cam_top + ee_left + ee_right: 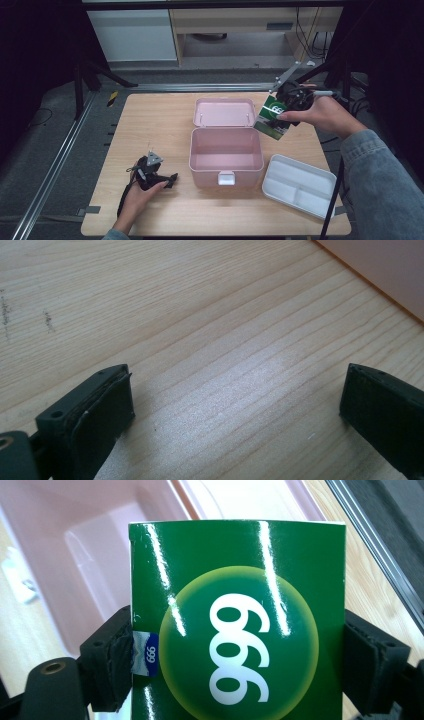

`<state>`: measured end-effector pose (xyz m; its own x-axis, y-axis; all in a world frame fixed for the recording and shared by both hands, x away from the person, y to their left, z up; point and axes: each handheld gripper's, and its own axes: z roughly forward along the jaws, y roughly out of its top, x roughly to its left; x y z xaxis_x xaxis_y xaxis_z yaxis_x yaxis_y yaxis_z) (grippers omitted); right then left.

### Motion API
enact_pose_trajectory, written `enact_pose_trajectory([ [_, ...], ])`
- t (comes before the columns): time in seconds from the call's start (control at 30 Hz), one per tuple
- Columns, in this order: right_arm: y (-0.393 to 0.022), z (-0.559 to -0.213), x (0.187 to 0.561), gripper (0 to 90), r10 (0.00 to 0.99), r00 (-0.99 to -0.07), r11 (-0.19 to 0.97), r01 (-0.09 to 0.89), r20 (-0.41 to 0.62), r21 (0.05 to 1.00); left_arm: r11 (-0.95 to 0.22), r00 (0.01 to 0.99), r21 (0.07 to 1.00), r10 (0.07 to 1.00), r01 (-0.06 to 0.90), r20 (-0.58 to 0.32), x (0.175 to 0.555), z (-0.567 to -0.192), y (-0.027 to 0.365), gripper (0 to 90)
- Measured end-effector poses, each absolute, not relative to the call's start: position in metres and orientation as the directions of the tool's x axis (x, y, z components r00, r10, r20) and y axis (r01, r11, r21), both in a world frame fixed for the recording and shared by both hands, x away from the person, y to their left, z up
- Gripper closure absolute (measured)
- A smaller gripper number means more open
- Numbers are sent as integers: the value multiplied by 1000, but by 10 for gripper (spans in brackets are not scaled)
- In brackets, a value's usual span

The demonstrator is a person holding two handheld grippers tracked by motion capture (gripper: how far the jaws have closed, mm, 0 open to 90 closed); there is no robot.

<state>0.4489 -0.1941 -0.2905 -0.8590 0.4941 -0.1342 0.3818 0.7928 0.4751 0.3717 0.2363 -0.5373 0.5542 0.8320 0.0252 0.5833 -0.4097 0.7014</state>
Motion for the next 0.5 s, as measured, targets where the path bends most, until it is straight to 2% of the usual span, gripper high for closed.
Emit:
enact_pose_trajectory([
  [0.5, -133, -294, 449, 173, 384, -914, 839, 287, -130, 462, -409, 554, 701, 832, 584, 24, 372, -537, 236, 0],
])
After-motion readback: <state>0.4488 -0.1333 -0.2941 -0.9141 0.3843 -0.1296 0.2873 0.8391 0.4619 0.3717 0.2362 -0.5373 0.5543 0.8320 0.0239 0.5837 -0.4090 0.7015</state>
